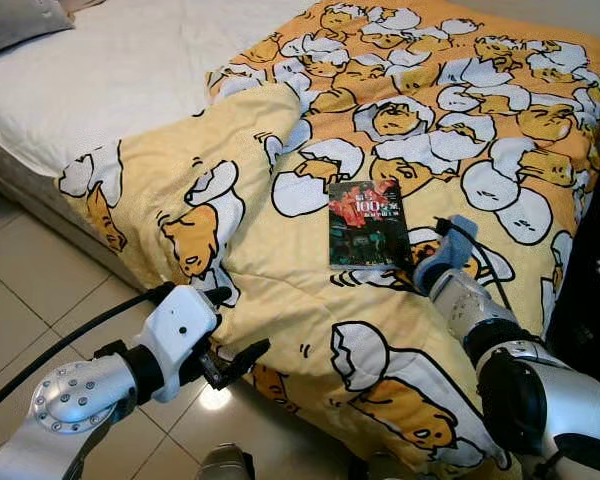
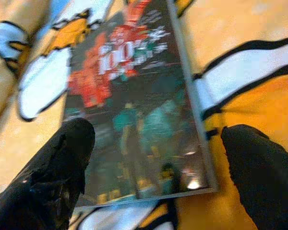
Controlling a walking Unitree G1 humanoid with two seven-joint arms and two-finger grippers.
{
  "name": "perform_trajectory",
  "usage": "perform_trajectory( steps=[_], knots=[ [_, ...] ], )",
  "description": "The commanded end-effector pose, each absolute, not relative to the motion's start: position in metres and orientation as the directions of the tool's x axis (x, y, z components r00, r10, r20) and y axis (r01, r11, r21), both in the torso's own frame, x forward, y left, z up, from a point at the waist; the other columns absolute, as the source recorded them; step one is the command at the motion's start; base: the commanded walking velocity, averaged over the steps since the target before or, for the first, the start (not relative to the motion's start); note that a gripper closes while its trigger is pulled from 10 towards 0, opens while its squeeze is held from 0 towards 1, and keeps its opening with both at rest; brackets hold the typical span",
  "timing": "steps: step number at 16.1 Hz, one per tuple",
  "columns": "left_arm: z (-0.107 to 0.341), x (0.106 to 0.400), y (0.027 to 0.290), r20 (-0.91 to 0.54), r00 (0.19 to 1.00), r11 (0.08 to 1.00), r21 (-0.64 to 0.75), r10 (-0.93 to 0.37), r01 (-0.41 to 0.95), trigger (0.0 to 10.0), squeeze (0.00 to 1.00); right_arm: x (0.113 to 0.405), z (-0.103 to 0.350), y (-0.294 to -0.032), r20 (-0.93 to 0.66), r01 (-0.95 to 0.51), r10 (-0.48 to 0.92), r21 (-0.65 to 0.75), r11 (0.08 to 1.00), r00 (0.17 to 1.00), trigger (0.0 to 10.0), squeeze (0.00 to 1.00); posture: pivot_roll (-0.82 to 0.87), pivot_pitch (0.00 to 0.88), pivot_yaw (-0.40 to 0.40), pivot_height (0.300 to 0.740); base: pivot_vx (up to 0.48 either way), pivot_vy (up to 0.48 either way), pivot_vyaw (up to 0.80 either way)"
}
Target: Clean up the room
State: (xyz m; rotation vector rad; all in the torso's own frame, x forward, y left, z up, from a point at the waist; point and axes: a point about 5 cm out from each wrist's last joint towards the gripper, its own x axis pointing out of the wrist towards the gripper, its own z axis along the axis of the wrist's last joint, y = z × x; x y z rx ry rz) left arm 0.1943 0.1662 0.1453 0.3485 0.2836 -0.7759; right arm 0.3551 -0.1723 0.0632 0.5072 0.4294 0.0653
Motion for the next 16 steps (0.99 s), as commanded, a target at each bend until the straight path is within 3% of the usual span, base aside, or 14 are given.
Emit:
perform_trajectory(
  steps=[1, 5, 11, 15, 16],
  knots=[
    [0.150, 0.193, 0.166, -0.365, 0.685, 0.661, 0.209, -0.631, 0.721, 10.0, 0.48, 0.355, 0.063, -0.168, -0.376, 0.028, 0.195, 0.513, 0.858, 0.906, 10.0, 0.00, 0.22, 0.149, 0.018, 0.740, 0.000, 0.000, 0.00],
    [0.150, 0.190, 0.165, -0.372, 0.685, 0.665, 0.202, -0.627, 0.719, 10.0, 0.48, 0.349, 0.054, -0.160, -0.399, 0.011, 0.242, 0.537, 0.844, 0.884, 10.0, 0.00, 0.23, 0.163, 0.011, 0.740, 0.000, 0.000, 0.00],
    [0.151, 0.188, 0.167, -0.387, 0.686, 0.669, 0.201, -0.617, 0.715, 10.0, 0.48, 0.330, 0.026, -0.148, -0.551, 0.063, 0.223, 0.452, 0.890, 0.804, 10.0, 0.00, 0.24, 0.167, 0.009, 0.740, 0.000, 0.000, 0.00],
    [0.151, 0.189, 0.166, -0.384, 0.689, 0.673, 0.201, -0.614, 0.712, 10.0, 0.48, 0.342, 0.042, -0.140, -0.428, 0.113, 0.243, 0.655, 0.747, 0.870, 10.0, 0.00, 0.24, 0.167, 0.009, 0.740, 0.000, 0.000, 0.00],
    [0.151, 0.189, 0.166, -0.383, 0.690, 0.674, 0.201, -0.614, 0.711, 10.0, 0.48, 0.346, 0.048, -0.141, -0.395, 0.121, 0.238, 0.697, 0.707, 0.888, 6.8, 0.00, 0.24, 0.165, 0.009, 0.740, 0.000, 0.000, 0.00]
  ],
)
